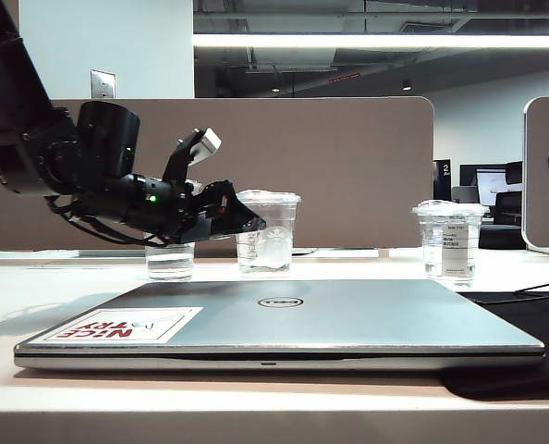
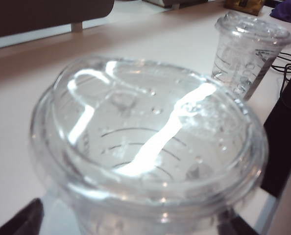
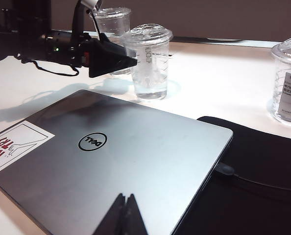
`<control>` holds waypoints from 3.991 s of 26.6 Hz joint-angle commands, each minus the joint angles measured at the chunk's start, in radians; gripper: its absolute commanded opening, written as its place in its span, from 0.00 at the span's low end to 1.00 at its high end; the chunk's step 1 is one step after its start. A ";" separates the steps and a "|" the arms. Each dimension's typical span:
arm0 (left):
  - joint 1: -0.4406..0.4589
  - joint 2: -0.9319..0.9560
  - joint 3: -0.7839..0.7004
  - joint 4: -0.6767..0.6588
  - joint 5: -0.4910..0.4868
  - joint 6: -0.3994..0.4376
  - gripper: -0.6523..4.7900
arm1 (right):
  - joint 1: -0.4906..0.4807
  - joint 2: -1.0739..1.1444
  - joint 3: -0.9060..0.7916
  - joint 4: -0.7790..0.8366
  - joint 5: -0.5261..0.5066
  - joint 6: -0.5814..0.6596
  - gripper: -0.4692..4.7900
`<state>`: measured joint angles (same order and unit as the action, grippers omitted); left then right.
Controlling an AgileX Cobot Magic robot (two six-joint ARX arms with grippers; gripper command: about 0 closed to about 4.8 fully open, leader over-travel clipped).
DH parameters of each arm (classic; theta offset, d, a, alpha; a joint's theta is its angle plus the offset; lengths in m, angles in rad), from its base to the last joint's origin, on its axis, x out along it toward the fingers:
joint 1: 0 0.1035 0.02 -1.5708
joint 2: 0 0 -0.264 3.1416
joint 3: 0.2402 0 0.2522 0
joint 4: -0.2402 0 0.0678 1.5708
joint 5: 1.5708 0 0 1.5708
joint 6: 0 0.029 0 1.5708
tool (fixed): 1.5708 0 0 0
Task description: Pick up the coffee cup on the middle and place it on the left side of the laptop.
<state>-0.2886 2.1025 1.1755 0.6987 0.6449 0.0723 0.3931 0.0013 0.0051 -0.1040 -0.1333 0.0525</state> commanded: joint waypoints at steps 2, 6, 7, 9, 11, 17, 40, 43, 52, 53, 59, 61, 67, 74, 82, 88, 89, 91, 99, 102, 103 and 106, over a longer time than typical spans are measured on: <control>-0.003 0.017 0.027 0.008 0.022 -0.007 1.00 | 0.001 0.000 -0.004 0.018 0.001 -0.001 0.08; -0.004 0.033 0.047 0.008 0.047 -0.026 1.00 | 0.001 0.000 -0.004 0.018 0.001 -0.001 0.08; -0.004 0.042 0.058 0.008 0.068 -0.031 1.00 | 0.001 0.000 -0.004 0.018 0.000 -0.001 0.08; -0.010 0.052 0.069 0.008 0.079 -0.031 1.00 | 0.001 0.000 -0.004 0.018 0.001 -0.001 0.08; -0.018 0.064 0.081 0.001 0.084 -0.027 1.00 | 0.001 0.000 -0.004 0.018 0.001 0.000 0.08; -0.048 0.093 0.114 -0.035 0.092 -0.028 1.00 | 0.001 0.000 -0.004 0.018 0.001 -0.001 0.08; -0.104 0.158 0.205 -0.045 -0.016 -0.031 0.86 | 0.001 0.000 -0.004 0.018 0.001 -0.001 0.08; -0.104 0.158 0.205 -0.037 -0.013 -0.031 0.78 | 0.001 0.000 -0.004 0.018 0.000 -0.001 0.08; -0.103 0.146 0.204 -0.002 0.078 -0.035 0.78 | 0.001 0.000 -0.004 0.018 0.001 -0.001 0.08; -0.103 0.142 0.204 -0.002 0.079 -0.035 0.78 | 0.001 0.000 -0.004 0.018 0.001 -0.001 0.08; -0.091 0.072 0.195 -0.014 0.117 -0.036 0.78 | 0.001 0.000 -0.004 0.018 0.000 0.000 0.08; -0.080 0.035 0.177 -0.016 0.108 -0.033 0.80 | 0.001 0.000 -0.004 0.018 0.000 -0.001 0.08; -0.041 -0.090 0.031 0.023 0.085 -0.016 0.80 | 0.001 0.000 -0.004 0.018 0.000 -0.001 0.08; 0.019 -0.268 -0.212 0.088 0.026 -0.019 0.80 | 0.001 0.000 -0.004 0.018 0.001 -0.001 0.08; 0.150 -0.493 -0.500 0.189 -0.045 -0.063 0.80 | 0.001 0.000 -0.004 0.018 0.000 0.000 0.08; 0.178 -0.612 -0.706 0.233 -0.178 -0.082 0.80 | 0.003 0.000 -0.004 0.018 0.001 -0.001 0.08; 0.178 -0.612 -0.737 0.246 -0.216 -0.088 0.80 | 0.019 0.000 -0.004 0.018 0.001 -0.001 0.08; 0.179 -0.612 -0.767 0.246 -0.263 -0.087 0.80 | 0.043 0.002 -0.004 0.018 0.001 0.000 0.08; 0.179 -0.612 -0.844 0.283 -0.306 -0.084 0.80 | 0.191 0.002 -0.003 0.018 0.000 -0.001 0.08; 0.179 -0.609 -0.864 0.283 -0.308 -0.084 0.80 | 0.239 0.002 -0.003 0.018 0.000 0.000 0.08; 0.179 -0.605 -0.868 0.283 -0.308 -0.084 0.80 | 0.254 0.002 -0.003 0.018 0.000 -0.001 0.08; 0.179 -0.587 -0.874 0.287 -0.306 -0.084 0.80 | 0.283 0.002 -0.002 0.018 0.000 -0.001 0.08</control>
<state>-0.1108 1.5112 0.3012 0.9516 0.3359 -0.0158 0.6659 0.0017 0.0055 -0.1043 -0.1326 0.0525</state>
